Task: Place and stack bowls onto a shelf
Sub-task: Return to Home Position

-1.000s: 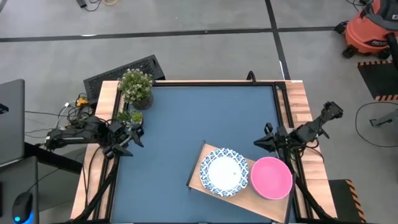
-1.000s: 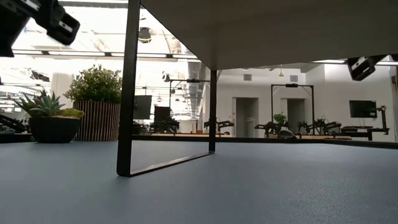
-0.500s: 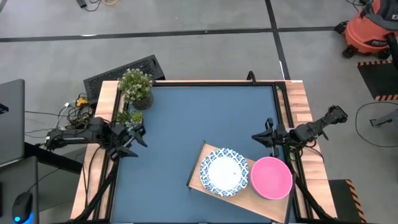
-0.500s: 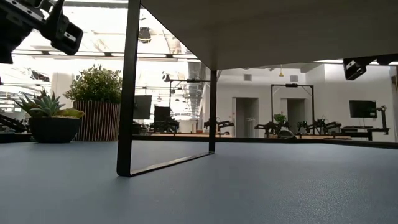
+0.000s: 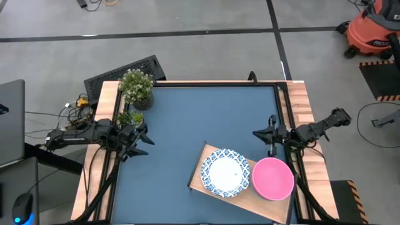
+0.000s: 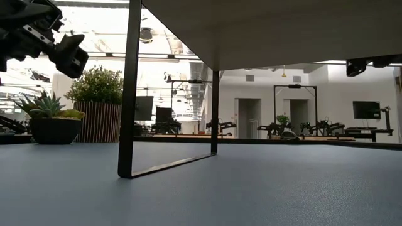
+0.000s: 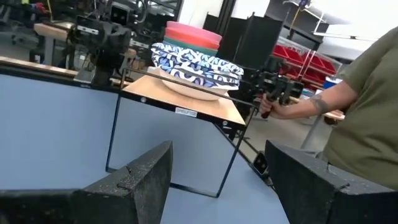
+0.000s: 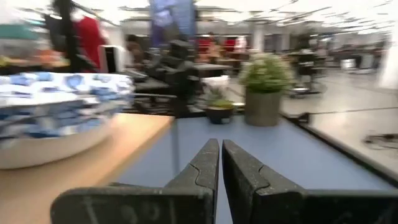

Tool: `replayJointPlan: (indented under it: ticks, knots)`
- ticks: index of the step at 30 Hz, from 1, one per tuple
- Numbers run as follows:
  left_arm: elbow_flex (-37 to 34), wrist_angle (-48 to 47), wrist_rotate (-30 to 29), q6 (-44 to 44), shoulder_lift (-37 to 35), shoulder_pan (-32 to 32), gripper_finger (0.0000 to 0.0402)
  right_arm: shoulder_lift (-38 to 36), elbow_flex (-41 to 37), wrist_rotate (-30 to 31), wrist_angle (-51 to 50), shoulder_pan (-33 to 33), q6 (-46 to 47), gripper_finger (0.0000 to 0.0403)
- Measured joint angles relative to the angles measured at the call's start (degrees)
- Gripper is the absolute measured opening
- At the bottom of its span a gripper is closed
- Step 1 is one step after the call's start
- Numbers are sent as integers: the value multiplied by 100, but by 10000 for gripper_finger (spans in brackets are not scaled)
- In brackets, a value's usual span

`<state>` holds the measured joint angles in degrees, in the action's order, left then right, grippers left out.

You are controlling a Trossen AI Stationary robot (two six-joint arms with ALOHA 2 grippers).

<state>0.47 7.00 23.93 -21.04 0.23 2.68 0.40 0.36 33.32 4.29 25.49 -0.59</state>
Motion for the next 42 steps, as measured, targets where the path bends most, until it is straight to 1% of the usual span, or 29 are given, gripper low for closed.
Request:
replayJointPlan:
  ticks: [5,10,16,23,26,29,32,36,42]
  knots:
    - [-2,7,1,-23,0,0,243,18,0,513,-3,-409,-210,48]
    - [-4,18,-25,-15,-1,0,243,164,0,439,-11,-981,-65,48]
    - [-7,4,-123,180,-2,92,243,598,-2,-66,-13,-1653,368,48]
    - [-9,-162,-119,248,-2,477,243,1010,-2,-1176,-51,-2360,766,48]
    - [-9,-153,-113,183,-2,548,243,1064,-2,-1299,-58,-2472,814,48]
    - [-9,-157,-282,141,0,546,243,1064,-2,-1276,-56,-2496,816,48]
    - [-9,-226,-460,-217,0,546,243,1064,-2,-1267,-55,-2496,816,48]
    - [-9,-234,-528,-490,2,546,243,1064,-4,-1261,-55,-2496,824,48]
    - [-9,-237,-528,-470,2,546,243,1064,-4,-1256,-54,-2494,825,48]
